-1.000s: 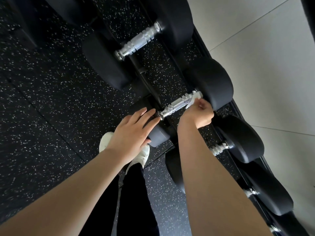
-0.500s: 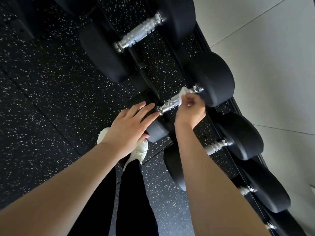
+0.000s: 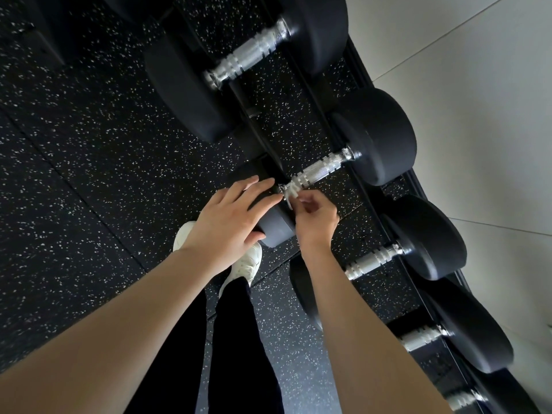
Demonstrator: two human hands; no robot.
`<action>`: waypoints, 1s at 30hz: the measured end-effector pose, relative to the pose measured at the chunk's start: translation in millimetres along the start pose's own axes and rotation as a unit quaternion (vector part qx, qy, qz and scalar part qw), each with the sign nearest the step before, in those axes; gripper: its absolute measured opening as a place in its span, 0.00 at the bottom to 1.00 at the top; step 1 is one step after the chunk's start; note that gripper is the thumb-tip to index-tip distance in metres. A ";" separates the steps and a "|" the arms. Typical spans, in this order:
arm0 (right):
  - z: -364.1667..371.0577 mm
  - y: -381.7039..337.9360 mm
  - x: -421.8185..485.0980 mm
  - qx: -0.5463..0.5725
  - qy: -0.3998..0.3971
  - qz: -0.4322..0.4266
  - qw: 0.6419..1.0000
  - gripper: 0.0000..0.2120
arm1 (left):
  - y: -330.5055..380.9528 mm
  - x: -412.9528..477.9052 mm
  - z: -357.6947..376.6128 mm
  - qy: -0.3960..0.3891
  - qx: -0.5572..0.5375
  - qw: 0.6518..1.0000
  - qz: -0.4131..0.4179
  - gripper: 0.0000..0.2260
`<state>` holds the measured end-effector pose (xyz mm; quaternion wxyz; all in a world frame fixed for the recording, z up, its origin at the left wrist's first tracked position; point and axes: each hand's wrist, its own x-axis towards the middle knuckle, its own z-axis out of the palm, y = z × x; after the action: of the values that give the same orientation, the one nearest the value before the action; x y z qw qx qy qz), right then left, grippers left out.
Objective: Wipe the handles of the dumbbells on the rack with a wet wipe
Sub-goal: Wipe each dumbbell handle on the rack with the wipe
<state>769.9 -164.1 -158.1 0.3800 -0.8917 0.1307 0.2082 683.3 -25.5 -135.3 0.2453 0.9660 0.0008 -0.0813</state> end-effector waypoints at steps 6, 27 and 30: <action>1.1 2.2 0.6 0.076 -0.001 0.074 0.994 0.07 | -2.5 -0.8 0.8 0.000 0.002 1.000 -0.003 0.36; -2.0 -6.7 11.5 0.357 0.037 0.187 0.915 0.07 | -15.4 11.5 10.1 0.005 -0.109 0.989 -0.097 0.37; -12.9 -12.7 28.0 0.390 0.064 0.181 0.901 0.07 | -15.1 10.5 10.4 0.006 -0.110 0.989 -0.094 0.37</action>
<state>803.0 -167.0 -155.4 0.6441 -0.6445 0.3843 0.1485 691.3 -17.6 -153.1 0.3413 0.9292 0.1022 -0.0981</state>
